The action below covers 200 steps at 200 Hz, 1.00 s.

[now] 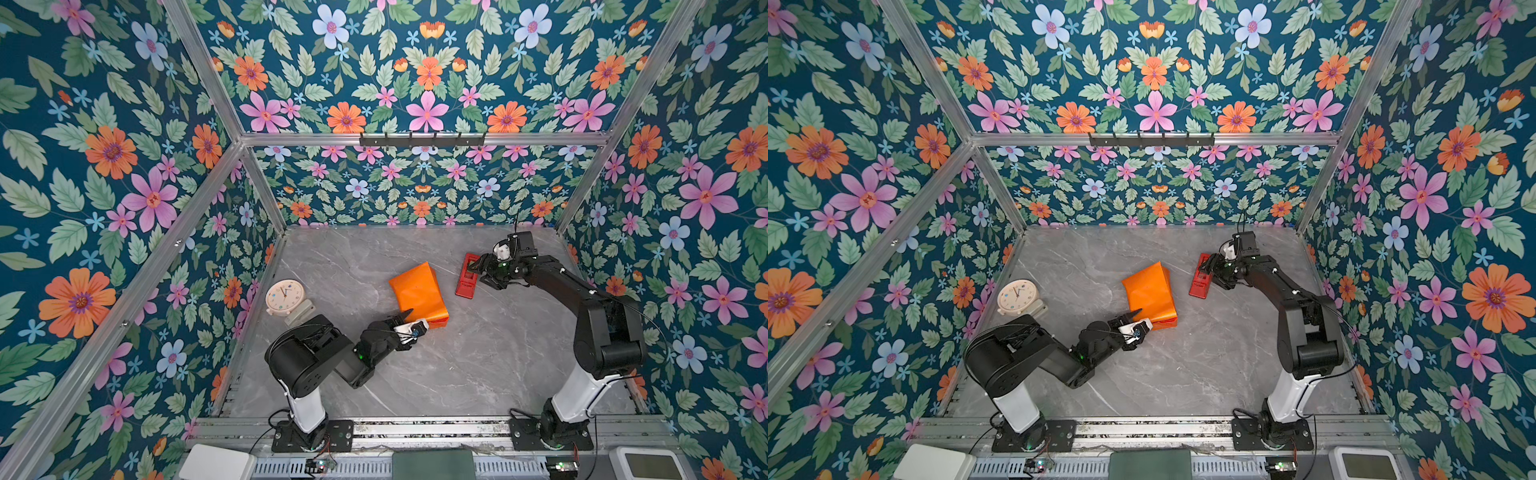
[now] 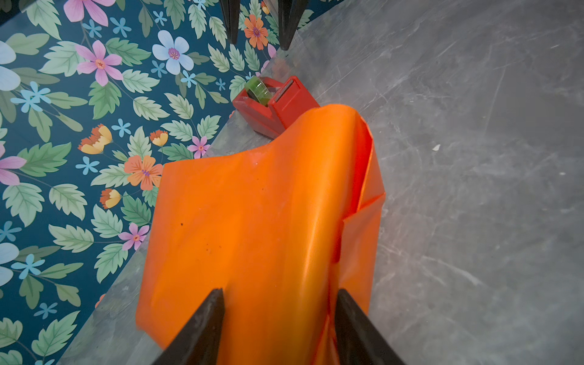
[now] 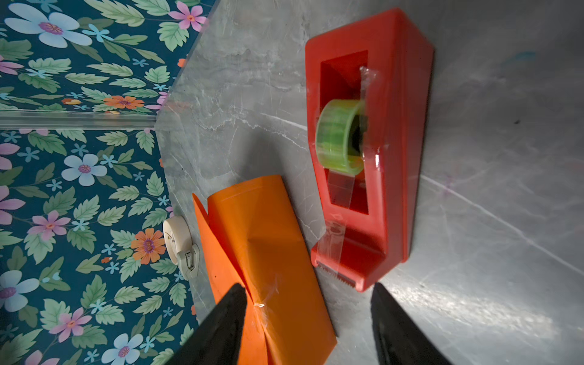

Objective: Wrap a gift box in wrapping paper
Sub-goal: Tear off the tape with the cutter.

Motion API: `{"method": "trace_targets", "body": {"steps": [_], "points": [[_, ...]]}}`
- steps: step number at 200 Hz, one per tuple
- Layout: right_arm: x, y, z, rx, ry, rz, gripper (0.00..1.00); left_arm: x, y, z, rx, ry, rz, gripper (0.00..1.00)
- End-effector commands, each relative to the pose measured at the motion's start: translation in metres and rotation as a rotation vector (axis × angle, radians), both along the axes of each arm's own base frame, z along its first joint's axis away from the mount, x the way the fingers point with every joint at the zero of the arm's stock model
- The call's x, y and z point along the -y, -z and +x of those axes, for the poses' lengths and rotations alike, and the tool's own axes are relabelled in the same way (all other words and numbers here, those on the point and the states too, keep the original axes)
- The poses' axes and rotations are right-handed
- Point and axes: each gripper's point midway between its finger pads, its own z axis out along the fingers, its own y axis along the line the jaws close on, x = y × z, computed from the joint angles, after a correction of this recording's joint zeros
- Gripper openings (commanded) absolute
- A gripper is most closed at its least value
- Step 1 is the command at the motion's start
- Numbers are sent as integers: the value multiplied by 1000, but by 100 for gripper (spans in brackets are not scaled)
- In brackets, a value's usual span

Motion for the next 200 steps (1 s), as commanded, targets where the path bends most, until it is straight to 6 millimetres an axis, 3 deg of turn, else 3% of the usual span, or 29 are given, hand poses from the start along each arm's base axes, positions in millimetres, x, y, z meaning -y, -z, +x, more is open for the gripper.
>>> {"method": "trace_targets", "body": {"steps": [1, 200], "points": [[-4, 0, 7, 3, -7, 42, 61, -2, 18, -5, -64, 9, 42, 57], [-13, 49, 15, -78, -11, 113, 45, -1, 20, -7, -71, 21, 50, 57]]}}
